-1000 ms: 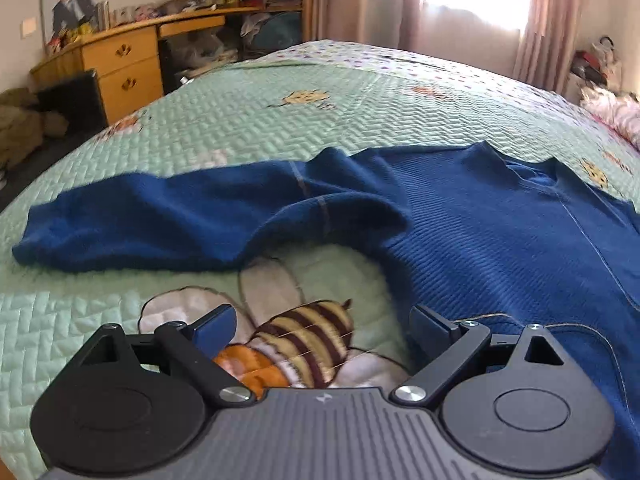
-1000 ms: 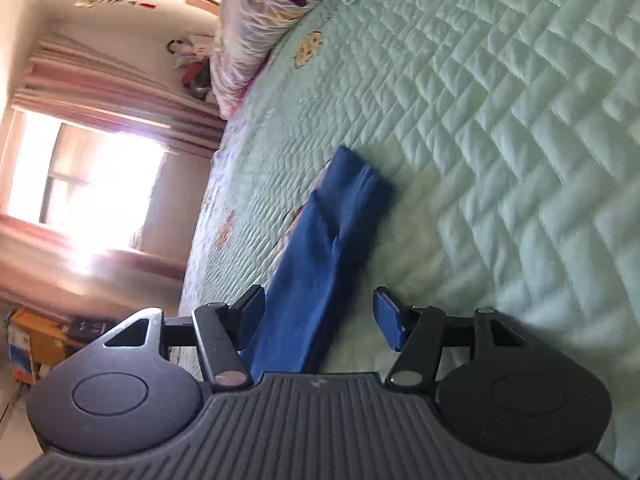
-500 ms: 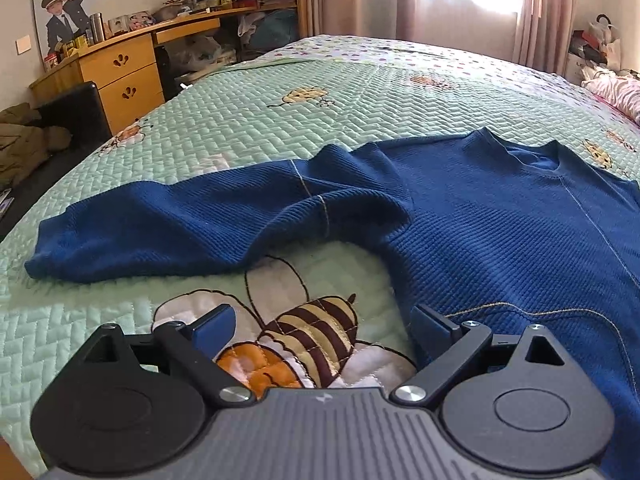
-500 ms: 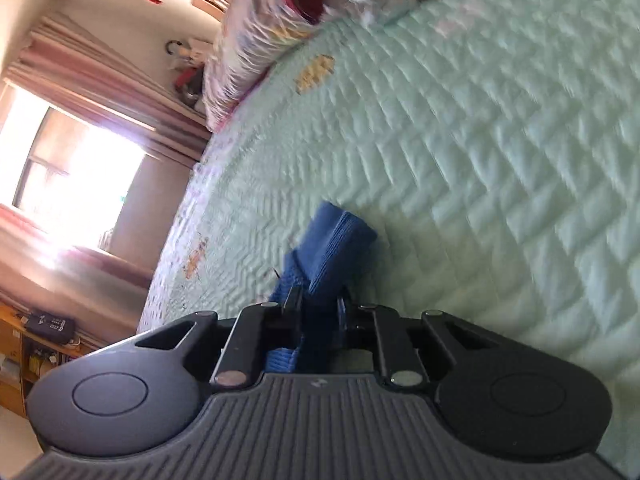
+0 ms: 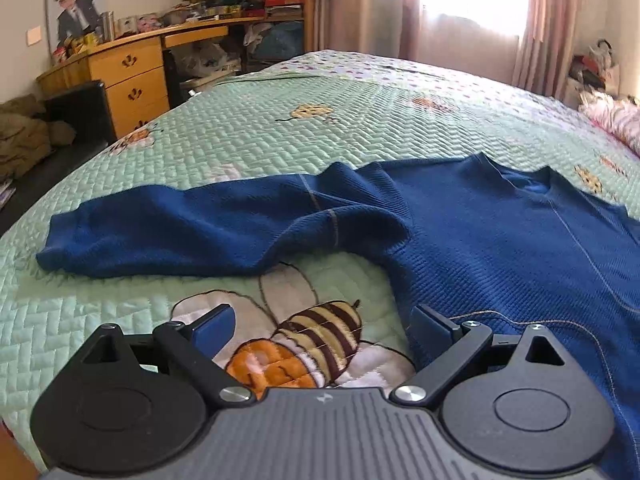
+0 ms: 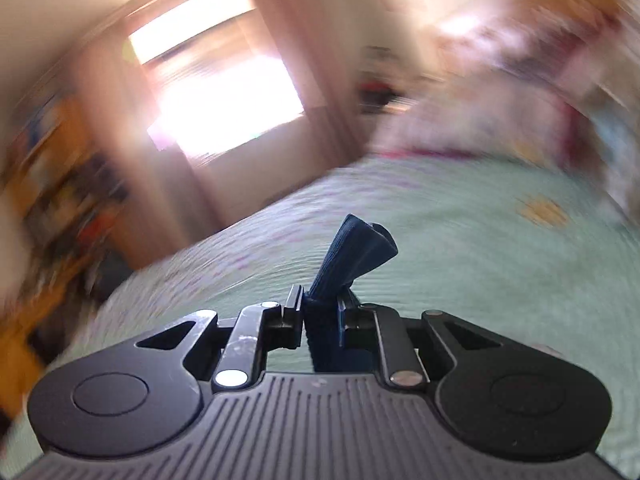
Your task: Fold clothes
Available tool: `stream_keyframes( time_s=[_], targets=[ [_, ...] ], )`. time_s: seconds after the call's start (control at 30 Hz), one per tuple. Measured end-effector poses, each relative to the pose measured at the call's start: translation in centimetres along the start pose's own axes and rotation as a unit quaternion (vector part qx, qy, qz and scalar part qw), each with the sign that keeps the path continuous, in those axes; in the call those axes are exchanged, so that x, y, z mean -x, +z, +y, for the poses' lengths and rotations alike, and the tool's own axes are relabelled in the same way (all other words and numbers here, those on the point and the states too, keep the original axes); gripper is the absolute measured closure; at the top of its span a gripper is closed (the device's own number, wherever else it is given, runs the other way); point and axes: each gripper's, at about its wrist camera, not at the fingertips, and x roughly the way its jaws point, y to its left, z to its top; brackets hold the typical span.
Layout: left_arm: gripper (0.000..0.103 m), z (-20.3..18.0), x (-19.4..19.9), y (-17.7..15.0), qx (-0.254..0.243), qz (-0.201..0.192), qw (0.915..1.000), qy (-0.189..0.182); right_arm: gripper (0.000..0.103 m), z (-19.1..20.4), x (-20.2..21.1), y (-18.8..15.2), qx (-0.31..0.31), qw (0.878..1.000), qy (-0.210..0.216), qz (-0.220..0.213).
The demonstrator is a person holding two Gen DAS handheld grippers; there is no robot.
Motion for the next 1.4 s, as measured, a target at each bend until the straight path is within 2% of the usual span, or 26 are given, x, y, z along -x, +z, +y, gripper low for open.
stream_keyframes(
  time_s=[0.1, 0.23, 0.33, 0.43, 0.53, 0.67, 0.73, 0.77, 0.83, 0.93, 0.97, 1.07, 1.13, 1.2, 1.27, 1.33, 1.4],
  targets=[
    [0.008, 1.3, 0.5, -0.2, 0.018, -0.003, 0.9998, -0.002, 0.085, 10.2, -1.2, -2.0, 0.088, 0.994, 0.071, 0.013],
    [0.008, 3.3, 1.3, -0.6, 0.042, -0.007, 0.9991, -0.003, 0.085, 23.4, -2.6, -8.1, 0.174, 0.973, 0.142, 0.05],
    [0.008, 4.8, 1.5, -1.0, 0.06, -0.005, 0.9982, -0.003, 0.085, 31.0, -4.3, -14.4, 0.228, 0.957, 0.155, 0.09],
    [0.008, 6.0, 1.6, -1.3, 0.074, -0.001, 0.9972, 0.0, 0.086, 34.5, -6.9, -20.7, 0.27, 0.94, 0.14, 0.152],
    [0.008, 6.7, 1.3, -1.5, 0.082, 0.001, 0.9966, 0.001, 0.086, 34.5, -7.8, -24.4, 0.296, 0.93, 0.116, 0.184],
    [0.008, 7.0, 0.7, -1.6, 0.092, 0.005, 0.9957, -0.002, 0.078, 34.2, -7.7, -25.2, 0.319, 0.918, 0.113, 0.205],
    [0.008, 6.7, 0.8, -1.6, 0.093, 0.004, 0.9956, -0.006, 0.053, 34.0, -7.0, -24.8, 0.324, 0.914, 0.126, 0.207],
    [0.008, 6.5, 0.9, -1.7, 0.09, 0.003, 0.9959, -0.008, 0.034, 33.9, -6.4, -24.6, 0.321, 0.914, 0.136, 0.208],
    [0.008, 6.0, 1.1, -1.8, 0.083, 0.002, 0.9965, -0.011, 0.032, 33.5, -5.0, -24.1, 0.314, 0.914, 0.162, 0.201],
    [0.008, 5.6, 1.3, -1.9, 0.078, 0.004, 0.9969, -0.012, 0.032, 32.4, -2.2, -23.0, 0.302, 0.915, 0.217, 0.155],
    [0.008, 5.5, 1.3, -1.9, 0.078, 0.004, 0.9968, -0.013, 0.032, 31.9, -1.7, -22.5, 0.293, 0.919, 0.22, 0.144],
    [0.008, 5.3, 1.7, -1.8, 0.076, 0.001, 0.997, -0.014, 0.032, 30.3, -2.2, -21.0, 0.247, 0.942, 0.186, 0.133],
    [0.008, 5.3, 1.9, -1.8, 0.075, -0.001, 0.9971, -0.013, 0.032, 28.4, -3.8, -20.2, 0.18, 0.959, 0.157, 0.155],
    [0.008, 5.4, 1.8, -1.8, 0.076, 0.001, 0.997, -0.013, 0.032, 26.3, -5.6, -19.7, 0.095, 0.968, 0.136, 0.187],
    [0.008, 5.4, 1.5, -1.8, 0.076, 0.007, 0.997, -0.011, 0.032, 24.8, -7.9, -20.5, 0.003, 0.962, 0.147, 0.231],
    [0.008, 5.3, 1.5, -1.9, 0.074, 0.009, 0.9971, -0.011, 0.032, 23.9, -9.9, -21.4, -0.076, 0.947, 0.165, 0.264],
    [0.008, 5.2, 1.5, -2.0, 0.072, 0.01, 0.9973, -0.012, 0.031, 25.2, -9.8, -22.0, -0.075, 0.944, 0.196, 0.254]
  ],
)
